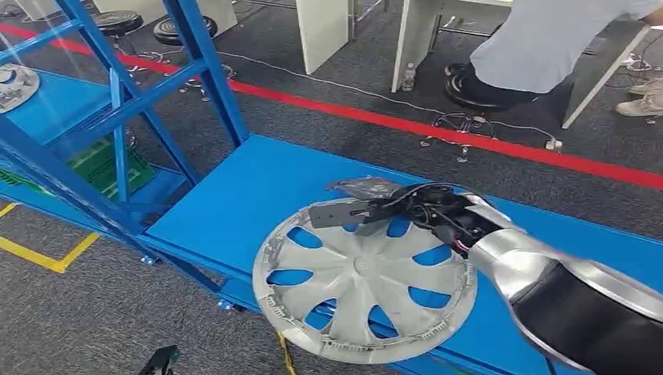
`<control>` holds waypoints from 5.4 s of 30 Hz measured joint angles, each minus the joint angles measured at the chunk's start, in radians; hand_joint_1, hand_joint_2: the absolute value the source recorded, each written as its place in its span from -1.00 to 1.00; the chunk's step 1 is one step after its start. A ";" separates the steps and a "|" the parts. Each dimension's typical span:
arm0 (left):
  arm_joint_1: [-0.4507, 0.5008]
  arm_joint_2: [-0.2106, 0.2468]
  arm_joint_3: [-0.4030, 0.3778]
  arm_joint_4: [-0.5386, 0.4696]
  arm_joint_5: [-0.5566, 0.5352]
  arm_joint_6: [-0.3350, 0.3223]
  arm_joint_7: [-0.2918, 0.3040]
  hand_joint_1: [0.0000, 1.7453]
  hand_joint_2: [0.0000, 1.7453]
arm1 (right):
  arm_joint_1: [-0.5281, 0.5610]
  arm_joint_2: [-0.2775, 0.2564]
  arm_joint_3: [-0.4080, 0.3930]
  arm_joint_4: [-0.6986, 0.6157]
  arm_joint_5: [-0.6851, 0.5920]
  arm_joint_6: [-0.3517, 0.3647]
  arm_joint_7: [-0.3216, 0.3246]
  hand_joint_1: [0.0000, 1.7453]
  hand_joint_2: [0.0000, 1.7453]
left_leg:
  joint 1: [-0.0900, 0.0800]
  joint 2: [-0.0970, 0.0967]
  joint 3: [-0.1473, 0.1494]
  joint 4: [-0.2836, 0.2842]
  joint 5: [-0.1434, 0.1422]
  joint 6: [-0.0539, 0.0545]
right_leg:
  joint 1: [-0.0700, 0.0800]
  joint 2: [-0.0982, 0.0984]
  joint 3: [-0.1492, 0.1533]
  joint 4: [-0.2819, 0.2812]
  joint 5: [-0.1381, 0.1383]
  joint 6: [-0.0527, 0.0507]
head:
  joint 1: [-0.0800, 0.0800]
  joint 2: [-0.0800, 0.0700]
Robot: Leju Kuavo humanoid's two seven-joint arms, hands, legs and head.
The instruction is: Take the parts from the cabinet and place them on the table.
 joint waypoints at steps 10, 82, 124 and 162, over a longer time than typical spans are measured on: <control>0.001 0.000 0.000 0.000 0.002 -0.001 0.000 -1.00 -1.00 | 0.020 -0.009 0.006 0.008 0.021 0.042 0.015 -1.00 1.00 | 0.000 0.000 0.000 0.000 0.000 0.000 | 0.000 0.000 0.000 0.000 0.000 0.000 | 0.000 0.000; -0.002 0.000 -0.019 0.000 -0.012 -0.003 0.007 -1.00 -1.00 | -0.044 -0.117 0.030 0.014 0.007 0.016 0.063 -1.00 1.00 | 0.000 0.002 0.001 0.000 0.000 0.000 | 0.000 0.003 0.000 0.000 0.001 0.000 | 0.000 0.000; -0.005 0.000 -0.025 0.000 0.002 0.000 0.007 -1.00 -1.00 | 0.023 -0.111 0.034 0.013 -0.006 0.046 0.007 1.00 1.00 | 0.000 0.002 0.002 0.000 0.000 0.000 | 0.000 0.002 0.002 0.000 0.001 0.000 | -0.001 0.000; -0.004 0.003 -0.025 0.000 0.006 0.000 -0.002 -1.00 -1.00 | 0.034 -0.109 -0.030 0.014 -0.274 0.047 -0.022 1.00 1.00 | 0.000 0.002 0.002 0.000 0.001 -0.001 | 0.000 0.002 0.001 0.000 0.002 0.000 | 0.000 0.000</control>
